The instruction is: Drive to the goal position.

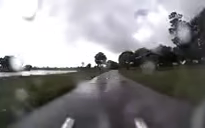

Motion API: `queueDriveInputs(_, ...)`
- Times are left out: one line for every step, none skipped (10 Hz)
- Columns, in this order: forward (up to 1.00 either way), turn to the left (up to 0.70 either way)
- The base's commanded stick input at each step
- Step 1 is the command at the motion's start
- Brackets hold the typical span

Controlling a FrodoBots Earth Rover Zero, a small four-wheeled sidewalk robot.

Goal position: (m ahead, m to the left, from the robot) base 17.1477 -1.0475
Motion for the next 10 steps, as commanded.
queueDriveInputs(1.0,0.0)
queueDriveInputs(1.0,0.0)
queueDriveInputs(1.0,0.0)
queueDriveInputs(1.0,0.0)
queueDriveInputs(1.0,0.0)
queueDriveInputs(1.0,0.0)
queueDriveInputs(1.0,0.0)
queueDriveInputs(1.0,0.0)
queueDriveInputs(1.0,0.0)
queueDriveInputs(1.0,0.0)
